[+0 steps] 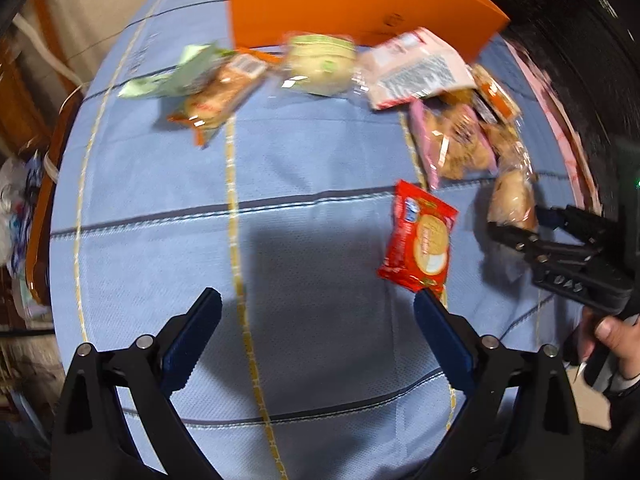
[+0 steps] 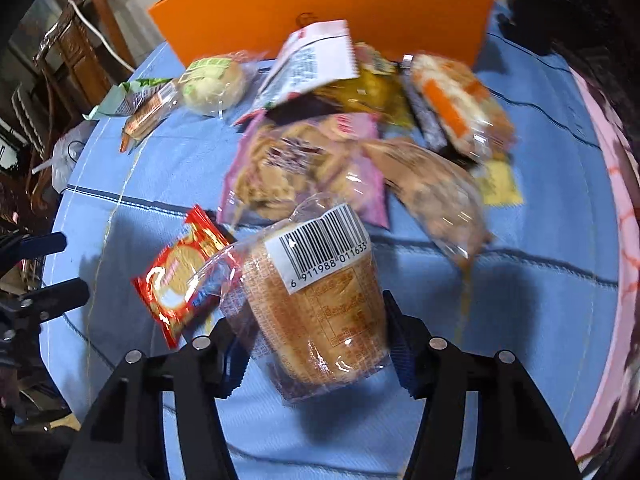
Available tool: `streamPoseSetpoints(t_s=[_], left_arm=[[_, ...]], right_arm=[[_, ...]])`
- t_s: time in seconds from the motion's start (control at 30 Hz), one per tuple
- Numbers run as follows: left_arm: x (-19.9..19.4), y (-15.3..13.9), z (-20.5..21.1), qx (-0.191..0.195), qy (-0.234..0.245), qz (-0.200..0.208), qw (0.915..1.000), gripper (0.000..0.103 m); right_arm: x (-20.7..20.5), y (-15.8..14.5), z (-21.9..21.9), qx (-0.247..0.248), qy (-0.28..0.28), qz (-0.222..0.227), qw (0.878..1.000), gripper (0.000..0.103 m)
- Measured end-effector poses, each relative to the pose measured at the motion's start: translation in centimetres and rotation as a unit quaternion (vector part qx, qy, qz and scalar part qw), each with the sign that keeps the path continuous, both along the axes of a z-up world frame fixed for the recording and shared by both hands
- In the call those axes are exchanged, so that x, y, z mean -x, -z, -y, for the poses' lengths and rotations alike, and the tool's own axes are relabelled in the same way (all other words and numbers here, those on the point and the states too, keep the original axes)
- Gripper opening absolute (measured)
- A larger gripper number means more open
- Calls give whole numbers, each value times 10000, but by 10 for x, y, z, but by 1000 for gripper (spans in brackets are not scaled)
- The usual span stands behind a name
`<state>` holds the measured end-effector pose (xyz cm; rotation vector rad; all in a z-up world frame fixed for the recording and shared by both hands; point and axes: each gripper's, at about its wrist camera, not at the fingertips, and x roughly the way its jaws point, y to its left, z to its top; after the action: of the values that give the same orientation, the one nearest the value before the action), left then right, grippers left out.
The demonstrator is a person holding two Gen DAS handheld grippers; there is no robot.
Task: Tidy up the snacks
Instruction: 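Grasp the red cookie pack with the left tool while the right tool grasps the barcoded bread bag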
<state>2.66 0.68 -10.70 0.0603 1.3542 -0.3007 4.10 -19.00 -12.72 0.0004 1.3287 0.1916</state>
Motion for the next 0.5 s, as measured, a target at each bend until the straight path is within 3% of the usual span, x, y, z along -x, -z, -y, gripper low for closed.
streamPoseSetpoints(t_s=[0.5], left_arm=[[-10, 18, 68, -13, 873, -191, 9960, 95]], right_arm=[[19, 12, 39, -345, 532, -122, 9979, 60]])
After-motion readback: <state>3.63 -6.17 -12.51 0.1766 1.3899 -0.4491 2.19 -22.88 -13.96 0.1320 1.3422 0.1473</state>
